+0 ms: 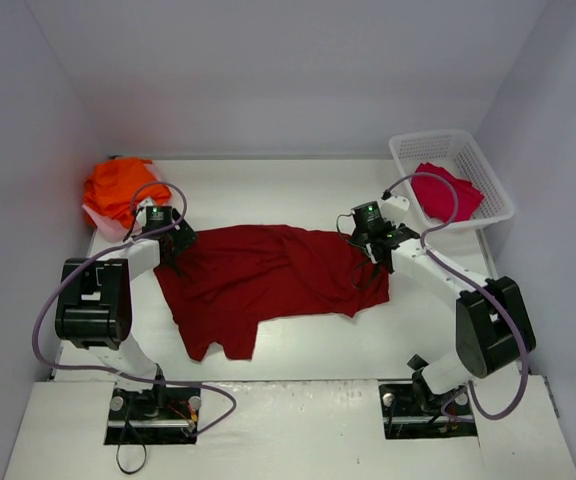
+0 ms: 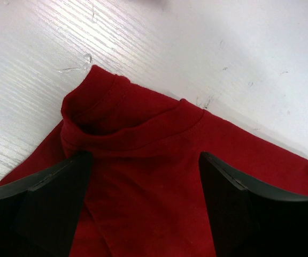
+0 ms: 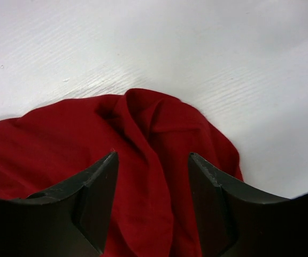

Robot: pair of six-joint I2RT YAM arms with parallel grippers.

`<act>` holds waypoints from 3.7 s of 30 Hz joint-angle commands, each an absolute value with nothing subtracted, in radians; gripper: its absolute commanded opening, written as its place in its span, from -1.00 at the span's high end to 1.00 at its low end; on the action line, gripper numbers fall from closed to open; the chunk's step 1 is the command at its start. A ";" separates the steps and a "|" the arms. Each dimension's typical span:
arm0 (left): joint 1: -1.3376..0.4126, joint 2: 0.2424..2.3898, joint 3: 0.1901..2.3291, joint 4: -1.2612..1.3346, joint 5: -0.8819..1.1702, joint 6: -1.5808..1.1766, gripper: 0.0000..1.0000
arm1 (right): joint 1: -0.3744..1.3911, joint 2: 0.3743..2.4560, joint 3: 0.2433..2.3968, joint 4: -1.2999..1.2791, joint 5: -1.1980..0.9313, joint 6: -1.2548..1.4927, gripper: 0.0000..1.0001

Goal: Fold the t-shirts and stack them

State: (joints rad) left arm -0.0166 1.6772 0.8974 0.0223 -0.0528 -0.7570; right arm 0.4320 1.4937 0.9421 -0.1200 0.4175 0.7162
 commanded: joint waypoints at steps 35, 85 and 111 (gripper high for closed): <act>-0.006 1.660 0.870 -0.043 -0.043 -0.744 -0.52 | 0.417 1.608 0.796 0.109 0.310 0.759 0.14; 0.032 1.651 0.839 -0.032 -0.038 -0.736 -0.52 | 0.163 1.907 1.259 0.175 0.245 0.445 1.00; 0.035 1.729 1.032 -0.169 -0.091 -0.710 -0.52 | 0.115 1.873 1.270 0.175 0.350 0.370 1.00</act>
